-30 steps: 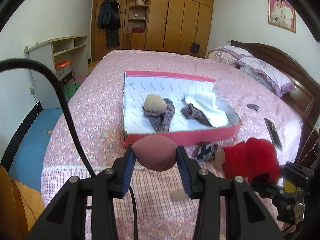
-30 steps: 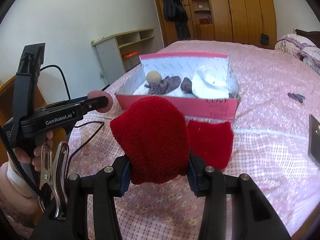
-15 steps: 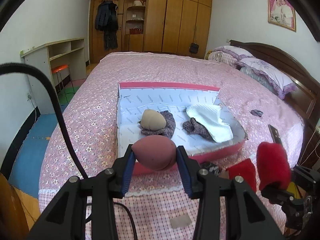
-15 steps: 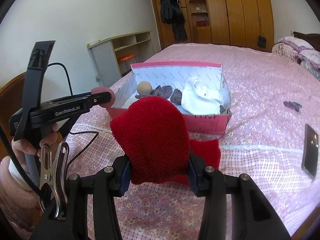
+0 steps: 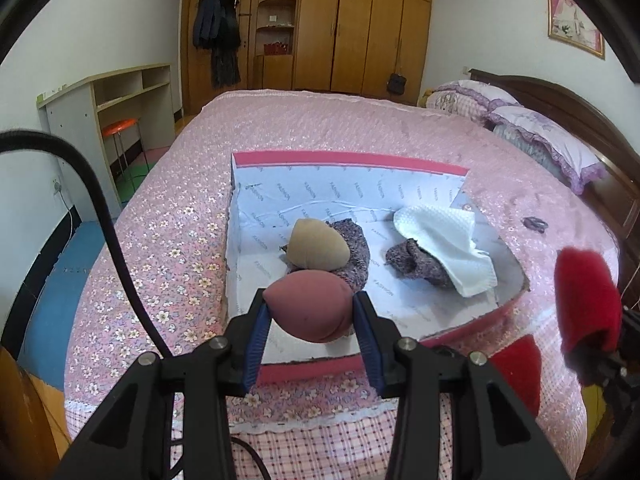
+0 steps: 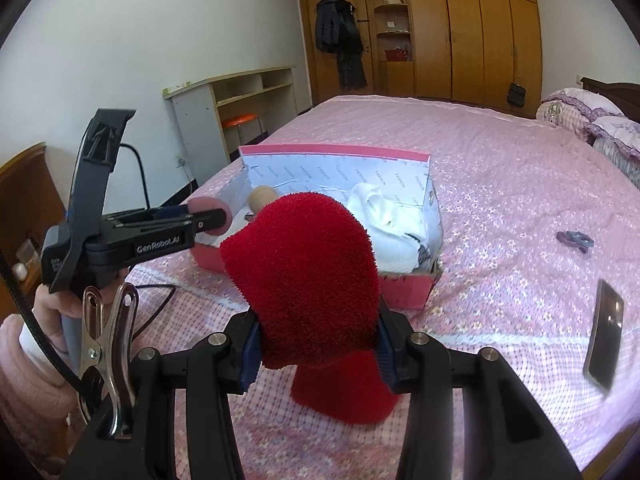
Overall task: Organize soft objects
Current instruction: 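Carry the pink sponge and red knit hat over the shoebox with both grippers, then lower the pink sponge and red hat into the box and open both grippers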
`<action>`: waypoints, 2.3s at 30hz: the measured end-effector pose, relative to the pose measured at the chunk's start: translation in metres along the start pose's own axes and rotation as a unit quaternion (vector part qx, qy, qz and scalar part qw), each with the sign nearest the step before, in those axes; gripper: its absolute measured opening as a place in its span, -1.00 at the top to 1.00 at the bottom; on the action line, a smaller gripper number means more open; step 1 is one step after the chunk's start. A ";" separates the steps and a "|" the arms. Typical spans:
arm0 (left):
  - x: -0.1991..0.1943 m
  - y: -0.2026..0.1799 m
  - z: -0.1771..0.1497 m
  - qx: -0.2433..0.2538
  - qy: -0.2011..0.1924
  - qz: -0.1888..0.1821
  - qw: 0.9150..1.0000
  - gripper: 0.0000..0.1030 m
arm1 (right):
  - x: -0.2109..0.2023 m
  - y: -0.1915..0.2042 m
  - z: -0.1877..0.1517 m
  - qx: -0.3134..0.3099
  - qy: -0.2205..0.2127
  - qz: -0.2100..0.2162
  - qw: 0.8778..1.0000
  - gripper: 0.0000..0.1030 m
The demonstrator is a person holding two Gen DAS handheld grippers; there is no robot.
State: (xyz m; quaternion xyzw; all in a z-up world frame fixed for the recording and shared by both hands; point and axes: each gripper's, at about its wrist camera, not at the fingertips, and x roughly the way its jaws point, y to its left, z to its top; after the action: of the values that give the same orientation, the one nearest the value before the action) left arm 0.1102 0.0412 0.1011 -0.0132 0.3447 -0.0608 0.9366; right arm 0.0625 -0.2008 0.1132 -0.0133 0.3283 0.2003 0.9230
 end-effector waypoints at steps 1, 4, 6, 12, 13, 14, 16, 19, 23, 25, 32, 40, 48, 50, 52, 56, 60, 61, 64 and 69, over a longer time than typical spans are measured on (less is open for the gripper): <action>0.002 0.000 0.000 0.000 0.002 0.000 1.000 0.16 | 0.003 -0.002 0.003 0.003 0.001 -0.002 1.000 0.09; 0.011 0.000 0.000 0.000 0.009 -0.001 1.000 0.16 | 0.009 -0.007 0.008 0.006 0.002 -0.006 1.000 0.09; 0.018 -0.001 0.001 0.000 0.012 -0.002 1.000 0.16 | 0.012 -0.009 0.012 0.006 0.002 -0.009 1.000 0.09; 0.033 -0.003 0.003 0.003 0.022 -0.001 1.000 0.16 | 0.023 -0.014 0.020 0.007 0.003 -0.013 1.000 0.09; 0.034 -0.003 0.003 0.003 0.024 -0.001 1.000 0.16 | 0.026 -0.015 0.022 0.008 0.005 -0.015 1.000 0.09; 0.037 -0.003 0.003 0.002 0.026 -0.002 1.000 0.16 | 0.029 -0.016 0.024 0.008 0.006 -0.016 1.000 0.09; 0.041 -0.003 0.004 0.000 0.029 -0.005 1.000 0.16 | 0.034 -0.019 0.027 0.008 0.008 -0.018 1.000 0.09; 0.045 -0.002 0.005 -0.001 0.030 -0.005 1.000 0.16 | 0.042 -0.022 0.033 0.007 0.010 -0.023 1.000 0.09; 0.052 -0.001 0.006 -0.005 0.035 -0.006 0.999 0.16 | 0.052 -0.025 0.039 0.005 0.012 -0.028 1.000 0.09; 0.055 0.001 0.006 -0.007 0.038 -0.006 0.999 0.16 | 0.059 -0.025 0.041 0.004 0.015 -0.030 0.999 0.09; 0.066 0.000 0.009 -0.008 0.042 -0.004 0.999 0.16 | 0.085 -0.025 0.042 -0.004 0.028 -0.044 0.999 0.09; 0.069 -0.004 0.006 -0.002 0.039 0.000 0.999 0.15 | 0.109 -0.030 0.041 -0.007 0.042 -0.062 0.997 0.09; 0.072 -0.008 0.005 0.002 0.040 0.004 0.999 0.14 | 0.129 -0.042 0.038 -0.005 0.057 -0.080 0.995 0.09; 0.073 -0.010 0.005 0.005 0.040 0.007 0.999 0.14 | 0.133 -0.042 0.038 -0.008 0.059 -0.082 0.995 0.09; 0.075 -0.011 0.005 0.006 0.040 0.008 0.999 0.14 | 0.137 -0.042 0.038 -0.011 0.063 -0.085 0.994 0.09; 0.076 -0.014 0.003 0.011 0.040 0.012 0.999 0.14 | 0.142 -0.041 0.036 -0.021 0.066 -0.096 0.993 0.09; 0.077 -0.016 0.002 0.015 0.039 0.016 0.999 0.13 | 0.143 -0.044 0.035 -0.022 0.070 -0.095 0.993 0.08; 0.077 -0.017 0.003 0.016 0.039 0.017 0.999 0.13 | 0.143 -0.044 0.035 -0.020 0.071 -0.094 0.993 0.08; 0.078 -0.018 0.002 0.017 0.039 0.018 0.999 0.12 | 0.144 -0.044 0.034 -0.017 0.071 -0.096 0.993 0.08; 0.079 -0.019 0.002 0.019 0.039 0.021 0.999 0.12 | 0.144 -0.045 0.034 -0.015 0.069 -0.096 0.993 0.06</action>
State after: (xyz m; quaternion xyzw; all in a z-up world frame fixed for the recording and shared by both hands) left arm 0.1688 0.0126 0.0532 0.0141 0.3798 -0.0479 0.9237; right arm 0.2018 -0.1847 0.0468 -0.0722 0.3856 0.1139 0.9128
